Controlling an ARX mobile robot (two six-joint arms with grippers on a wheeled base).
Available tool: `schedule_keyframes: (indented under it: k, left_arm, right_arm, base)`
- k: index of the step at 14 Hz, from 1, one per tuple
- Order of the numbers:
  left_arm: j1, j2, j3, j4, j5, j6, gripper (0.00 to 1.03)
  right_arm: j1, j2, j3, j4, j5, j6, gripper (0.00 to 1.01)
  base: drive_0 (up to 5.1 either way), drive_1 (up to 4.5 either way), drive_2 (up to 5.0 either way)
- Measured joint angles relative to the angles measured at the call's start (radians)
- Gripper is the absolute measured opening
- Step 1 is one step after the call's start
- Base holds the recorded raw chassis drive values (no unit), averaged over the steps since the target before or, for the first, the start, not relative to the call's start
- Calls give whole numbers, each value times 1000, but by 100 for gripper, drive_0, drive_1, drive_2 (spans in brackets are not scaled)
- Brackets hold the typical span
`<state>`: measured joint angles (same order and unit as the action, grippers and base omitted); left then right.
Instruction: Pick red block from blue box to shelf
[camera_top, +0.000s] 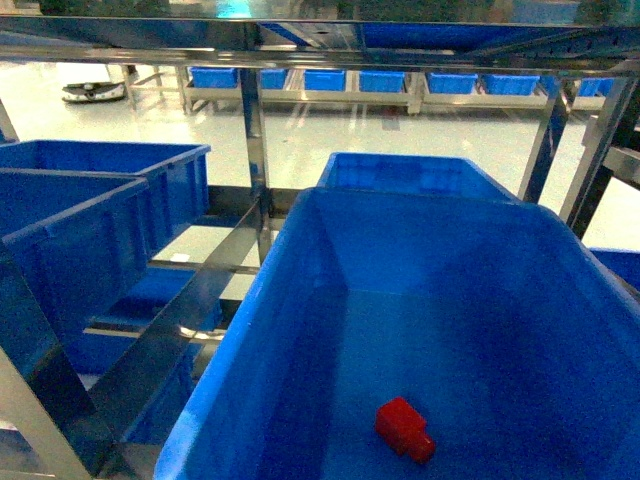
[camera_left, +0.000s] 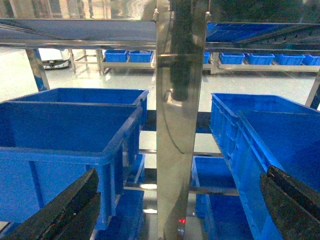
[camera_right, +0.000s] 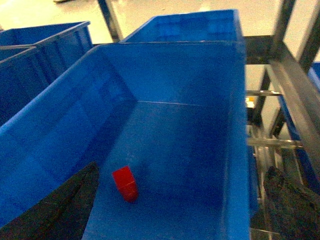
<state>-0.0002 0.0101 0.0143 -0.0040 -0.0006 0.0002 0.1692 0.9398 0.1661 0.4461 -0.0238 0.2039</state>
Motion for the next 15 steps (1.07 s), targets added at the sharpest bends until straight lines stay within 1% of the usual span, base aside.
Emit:
schedule_keyframes:
  k: [1,2,3,4,5,6,7,8,10,11,13,14,15]
  left_arm:
    - [0,0,0,0,0,0,98]
    - [0,0,0,0,0,0,98]
    - [0,0,0,0,0,0,98]
    - [0,0,0,0,0,0,98]
    - [0,0,0,0,0,0,98]
    - [0,0,0,0,0,0,98]
    - [0,0,0,0,0,0,98]
    - [0,0,0,0,0,0,98]
    - [0,0,0,0,0,0,98]
    - [0,0,0,0,0,0,98]
    - [0,0,0,0,0,0,98]
    - [0,0,0,0,0,0,98]
    - [0,0,0,0,0,0,98]
  right_arm:
    - [-58,-76,-11,-72,-18,-16,98]
    - [-140,-174,-24,-141,-65,-37,98]
    - [-192,-245,-39,-187,-87,-62,98]
    - [-216,-307,-47,-238,-103,-83,98]
    - [-210,-377,-57,-256,-93,-118,98]
    - [-187,-452,-57,-321,-52,-158,98]
    - [-166,-487,-57,-380,-18,-172,98]
    - [-154,-504,-58,-396,-1,-180,98]
    - [-158,-509,-58,-402,4,-193,98]
    - [-156,-524,-58,-416,17,-198,98]
    - [-129,-567,-58,-456,38,-200,98]
    - [-123,-584,-58,-454,37,-201,98]
    - [-129,-579,-58,-440,40,-201,98]
  base:
    - [0,0,0]
    - [0,0,0]
    - [0,0,0]
    - [0,0,0]
    - [0,0,0]
    - [0,0,0]
    - [0,0,0]
    - [0,0,0]
    - [0,0,0]
    - [0,0,0]
    - [0,0,0]
    - [0,0,0]
    - [0,0,0]
